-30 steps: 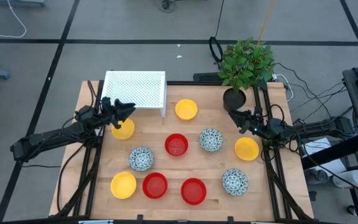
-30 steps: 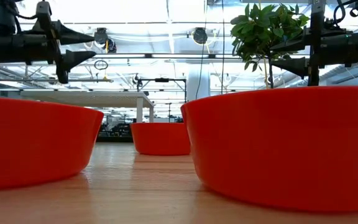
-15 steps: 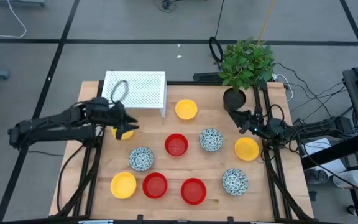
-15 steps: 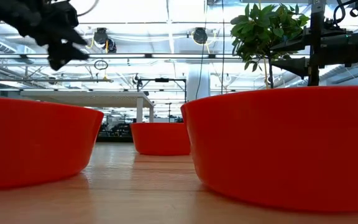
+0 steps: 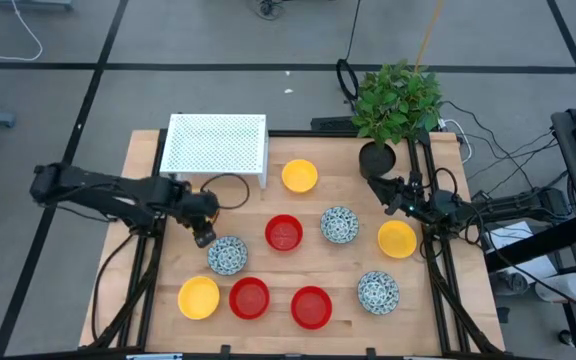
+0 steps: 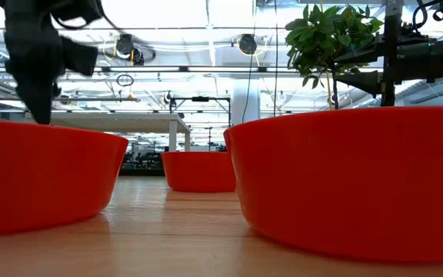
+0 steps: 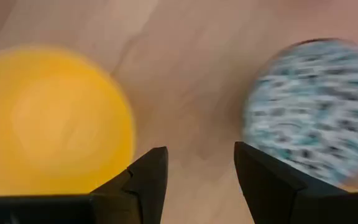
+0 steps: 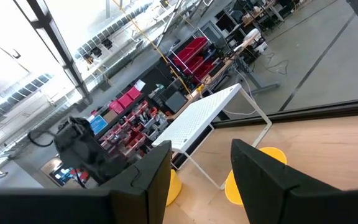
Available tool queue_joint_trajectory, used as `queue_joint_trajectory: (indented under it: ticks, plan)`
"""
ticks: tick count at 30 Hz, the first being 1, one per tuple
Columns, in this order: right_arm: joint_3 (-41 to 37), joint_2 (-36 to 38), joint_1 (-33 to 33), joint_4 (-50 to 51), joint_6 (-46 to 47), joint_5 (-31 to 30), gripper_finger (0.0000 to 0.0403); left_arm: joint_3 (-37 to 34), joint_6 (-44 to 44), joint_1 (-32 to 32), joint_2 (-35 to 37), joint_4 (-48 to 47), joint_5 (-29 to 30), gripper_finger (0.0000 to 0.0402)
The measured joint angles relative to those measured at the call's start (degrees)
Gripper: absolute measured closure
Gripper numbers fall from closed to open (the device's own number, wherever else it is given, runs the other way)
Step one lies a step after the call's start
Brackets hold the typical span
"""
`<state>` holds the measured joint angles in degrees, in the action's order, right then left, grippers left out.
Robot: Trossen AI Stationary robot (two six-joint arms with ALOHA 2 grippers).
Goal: Pick & Place Mini bowls
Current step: Put the yellow bowl on the shelf
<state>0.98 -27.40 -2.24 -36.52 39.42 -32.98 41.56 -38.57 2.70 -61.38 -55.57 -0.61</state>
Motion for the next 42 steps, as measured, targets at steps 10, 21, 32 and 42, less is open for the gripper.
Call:
queue_joint_trajectory:
  ticks: [10,21,32,42]
  plan:
    - [0.0,0.0,0.0,0.9,-1.3,0.0,0.0248,0.0,-15.5,1.6,-11.7,-0.9,10.8,0.0215]
    - [0.0,-0.1,0.0,3.4,-1.3,0.0,0.0248,0.0,-17.3,1.6,-20.0,-0.4,13.1,0.0216]
    - [0.0,-0.1,0.0,3.4,-1.9,0.0,0.0248,-0.1,-18.2,1.5,-23.5,0.6,5.4,0.0353]
    - [0.0,-0.1,0.0,3.4,-4.8,0.0,0.0248,4.4,-18.8,2.4,-14.7,1.9,4.2,0.0394]
